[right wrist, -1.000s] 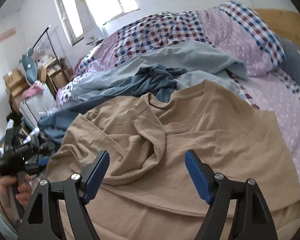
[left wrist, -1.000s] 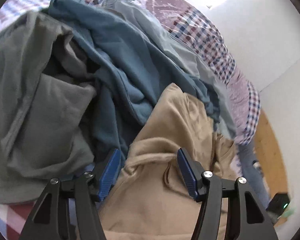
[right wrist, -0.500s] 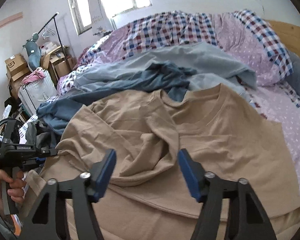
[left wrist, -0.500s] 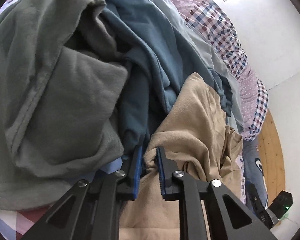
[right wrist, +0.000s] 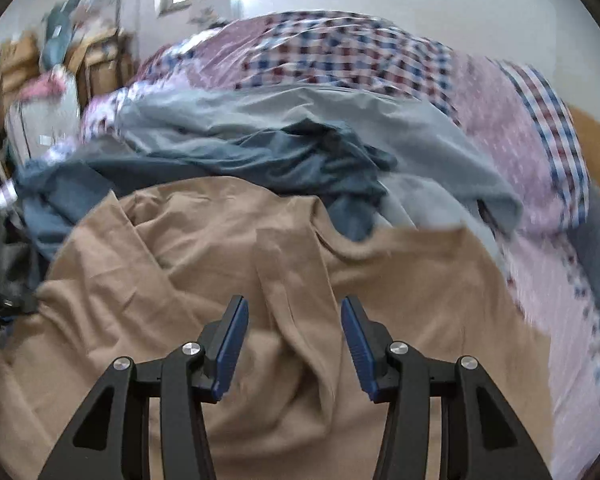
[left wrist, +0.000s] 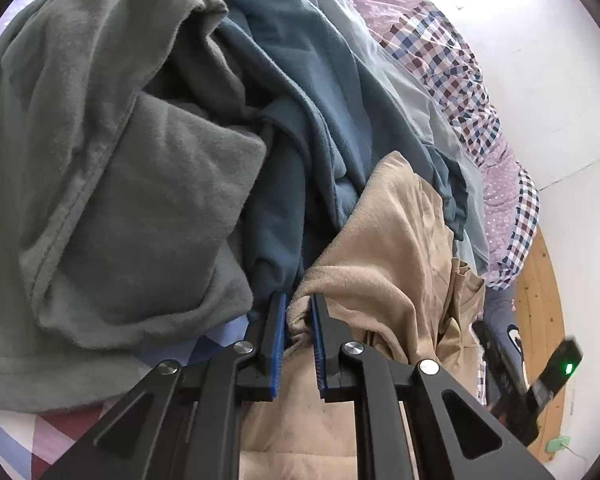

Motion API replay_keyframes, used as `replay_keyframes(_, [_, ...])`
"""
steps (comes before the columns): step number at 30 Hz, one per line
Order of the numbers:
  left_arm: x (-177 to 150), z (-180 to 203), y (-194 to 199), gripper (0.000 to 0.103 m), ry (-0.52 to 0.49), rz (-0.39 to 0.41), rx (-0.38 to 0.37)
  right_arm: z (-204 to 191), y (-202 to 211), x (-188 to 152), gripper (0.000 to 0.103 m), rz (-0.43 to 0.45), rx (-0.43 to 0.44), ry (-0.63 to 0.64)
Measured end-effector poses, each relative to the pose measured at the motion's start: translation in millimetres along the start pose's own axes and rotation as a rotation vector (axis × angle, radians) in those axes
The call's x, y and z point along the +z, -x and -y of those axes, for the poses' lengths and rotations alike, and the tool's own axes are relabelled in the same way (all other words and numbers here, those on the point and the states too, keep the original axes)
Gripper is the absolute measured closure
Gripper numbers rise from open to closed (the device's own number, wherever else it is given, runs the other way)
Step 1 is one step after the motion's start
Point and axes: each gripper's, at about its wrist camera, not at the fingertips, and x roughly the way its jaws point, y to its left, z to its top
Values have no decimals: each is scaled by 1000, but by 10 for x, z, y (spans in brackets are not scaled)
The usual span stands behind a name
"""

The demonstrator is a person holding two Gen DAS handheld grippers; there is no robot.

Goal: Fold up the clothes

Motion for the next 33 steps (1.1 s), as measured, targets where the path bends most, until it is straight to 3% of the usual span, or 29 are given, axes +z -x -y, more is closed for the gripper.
replay_keyframes(3, [13,10,-16,91,9,0,1,-102,-170,102,58,-20,-10,52])
replay_keyframes(4, [18,6,-21,91,13,-1,0,-121,-223,125,65,-31,-14,63])
replay_keyframes(5, [22,2,-25,91,17,-2,-2,-124,-270,135,87,-45,-20,75])
replay_keyframes(6, [26,-3,-27,91,18,-3,-4,-122,-314,141,99,-59,-28,85])
replay_keyframes(10, [39,-29,-30,91,22,-7,-15,136,-113,155,99,-8,-36,-19])
replay_keyframes(15, [44,-59,-32,92,34,-4,-24,784,426,112,100,85,-21,-264])
replay_keyframes(20, [33,-55,-32,92,38,1,-24,1404,935,-194,100,114,-19,-488])
replay_keyframes(25, [23,-38,-36,92,34,5,-19,1711,1240,-827,100,64,-44,-653])
replay_keyframes(30, [20,-2,-43,92,18,6,-2,1563,1250,-1349,98,-85,-73,-622])
replay_keyframes(33, [20,18,-43,92,7,9,10,1546,1235,-1514,87,-160,-79,-596])
